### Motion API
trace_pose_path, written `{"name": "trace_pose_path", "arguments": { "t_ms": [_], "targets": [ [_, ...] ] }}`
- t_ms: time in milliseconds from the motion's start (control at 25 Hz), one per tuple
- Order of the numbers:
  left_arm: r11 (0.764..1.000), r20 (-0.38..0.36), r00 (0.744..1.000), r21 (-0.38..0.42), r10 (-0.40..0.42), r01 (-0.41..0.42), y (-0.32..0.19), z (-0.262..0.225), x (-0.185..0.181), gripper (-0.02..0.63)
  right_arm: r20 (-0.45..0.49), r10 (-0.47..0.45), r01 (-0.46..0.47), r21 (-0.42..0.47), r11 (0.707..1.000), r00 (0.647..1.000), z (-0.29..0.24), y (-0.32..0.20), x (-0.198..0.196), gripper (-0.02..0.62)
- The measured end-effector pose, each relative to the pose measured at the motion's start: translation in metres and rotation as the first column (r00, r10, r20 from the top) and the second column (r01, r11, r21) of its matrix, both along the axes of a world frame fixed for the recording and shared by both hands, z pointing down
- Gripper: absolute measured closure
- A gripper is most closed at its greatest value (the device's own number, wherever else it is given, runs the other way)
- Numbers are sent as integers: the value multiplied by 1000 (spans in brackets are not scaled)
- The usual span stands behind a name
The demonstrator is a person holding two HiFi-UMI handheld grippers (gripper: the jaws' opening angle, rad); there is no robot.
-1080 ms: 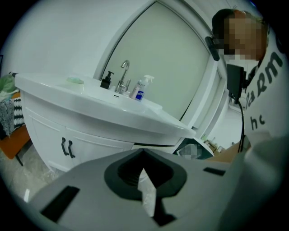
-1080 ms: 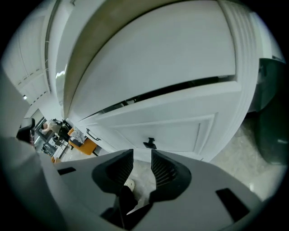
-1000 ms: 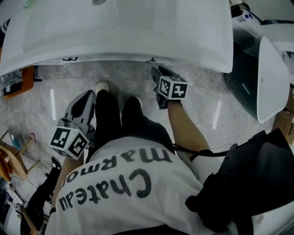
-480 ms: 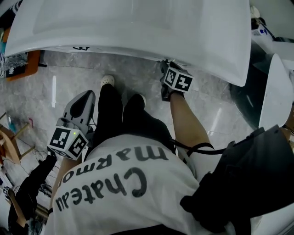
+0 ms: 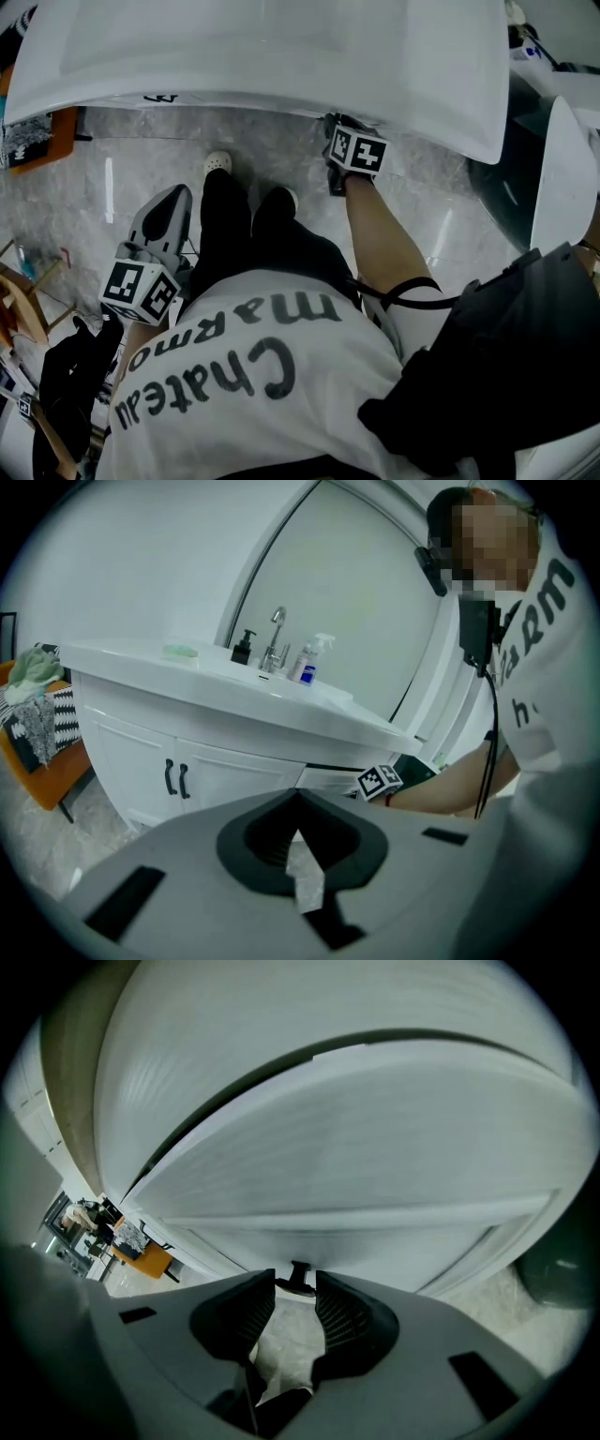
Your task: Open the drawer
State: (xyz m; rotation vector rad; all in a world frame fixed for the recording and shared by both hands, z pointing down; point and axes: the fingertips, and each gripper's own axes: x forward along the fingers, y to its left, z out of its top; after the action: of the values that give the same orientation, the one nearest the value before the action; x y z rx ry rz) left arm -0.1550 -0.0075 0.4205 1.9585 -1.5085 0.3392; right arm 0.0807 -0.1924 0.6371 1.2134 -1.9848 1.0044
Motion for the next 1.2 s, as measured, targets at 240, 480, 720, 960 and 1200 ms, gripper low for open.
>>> {"name": "trace_pose_path", "arguments": {
  "t_ms": [240,480,720,960,1200],
  "targets": [
    [1000,10,1000,7,-28,27,2,-7,-6,598,-5,-30,29,-25,999,1000,0,1,1,455],
    [1000,20,999,9,-29,29,10,-10,-9,598,-5,41,-41,-43,998,999,-1,2,6,449],
    [1000,19,1000,18,-15,14,13,-10,-6,598,-24,9,-10,-59,998,1000,0,3,5,459],
    [1000,17,1000,20,-18,17,23,-12,-6,598,-42,12,-14,-64,998,999,-3,5,7,462],
    [998,4,998,17,-57,57,37,-3,-13,597,-55,12,-15,-52,999,998,-3,6,7,468]
  ]
}}
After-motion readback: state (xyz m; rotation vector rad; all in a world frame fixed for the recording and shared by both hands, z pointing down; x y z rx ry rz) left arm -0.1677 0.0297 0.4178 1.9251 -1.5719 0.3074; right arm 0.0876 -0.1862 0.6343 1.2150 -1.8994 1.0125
